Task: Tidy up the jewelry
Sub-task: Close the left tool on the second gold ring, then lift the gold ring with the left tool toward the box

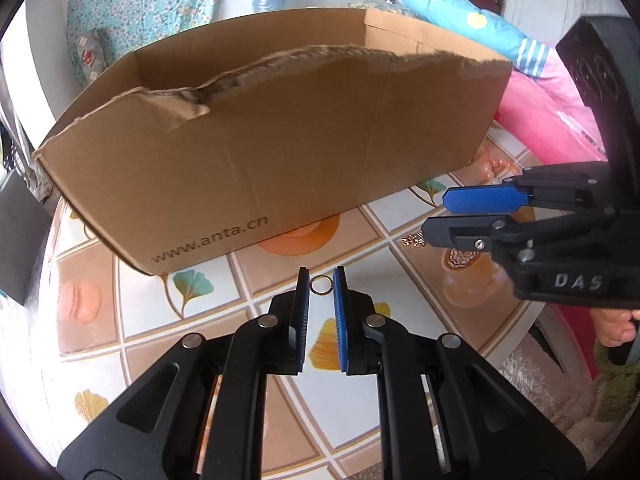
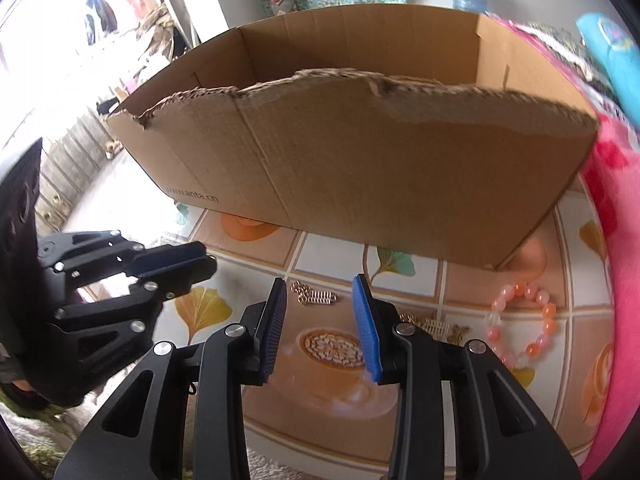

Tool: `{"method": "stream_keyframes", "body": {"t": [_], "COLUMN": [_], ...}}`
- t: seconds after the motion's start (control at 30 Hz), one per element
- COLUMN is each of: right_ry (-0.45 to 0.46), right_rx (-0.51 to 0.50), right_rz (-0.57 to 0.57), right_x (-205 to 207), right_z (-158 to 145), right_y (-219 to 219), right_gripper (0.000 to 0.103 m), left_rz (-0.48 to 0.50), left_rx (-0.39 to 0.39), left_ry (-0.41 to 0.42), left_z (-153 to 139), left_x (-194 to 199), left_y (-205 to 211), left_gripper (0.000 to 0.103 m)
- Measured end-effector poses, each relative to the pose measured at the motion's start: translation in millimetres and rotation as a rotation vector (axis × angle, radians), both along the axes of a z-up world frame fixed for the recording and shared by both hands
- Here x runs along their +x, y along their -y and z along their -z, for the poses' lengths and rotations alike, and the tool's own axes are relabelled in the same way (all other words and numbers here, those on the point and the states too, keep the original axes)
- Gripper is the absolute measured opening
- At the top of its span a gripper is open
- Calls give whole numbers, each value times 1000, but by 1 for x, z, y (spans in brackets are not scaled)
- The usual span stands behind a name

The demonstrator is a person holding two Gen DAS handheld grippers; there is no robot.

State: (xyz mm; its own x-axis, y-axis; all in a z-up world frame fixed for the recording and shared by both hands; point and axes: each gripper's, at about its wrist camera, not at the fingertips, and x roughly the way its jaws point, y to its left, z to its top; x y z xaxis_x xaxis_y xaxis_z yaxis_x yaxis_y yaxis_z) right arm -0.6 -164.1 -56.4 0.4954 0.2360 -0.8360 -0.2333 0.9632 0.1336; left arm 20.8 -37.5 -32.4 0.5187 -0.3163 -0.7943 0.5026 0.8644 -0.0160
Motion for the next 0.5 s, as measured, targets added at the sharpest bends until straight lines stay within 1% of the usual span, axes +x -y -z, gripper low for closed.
{"method": "stream_keyframes", "body": {"t": [0.13, 0.2, 0.23, 0.27, 0.37, 0.5], "right_ry": [13, 20, 22, 21, 17, 10], "right_rx": [-44, -61, -70, -84, -125, -160], "right_rz": [-54, -83, -96, -107, -124, -132], "right_x": [1, 1, 1, 1, 2, 3], "right_z": [2, 3, 4, 5, 8, 11], "right_y": [-14, -20, -23, -27, -32, -35], "right_gripper": [34, 30, 24, 22, 16, 16], "left_rz": [-12, -17, -18, -21, -30, -32], "left_rx": [-4, -7, -8, -10, -20, -30], "left_ry": [-1, 0, 2, 1, -4, -1], "left_z": [0, -1, -1, 0, 3, 3], "left_x": [0, 0, 0, 1, 3, 3], "left_y": [-5, -8, -9, -11, -14, -15], "left_gripper": [11, 11, 11, 11, 11, 11]}}
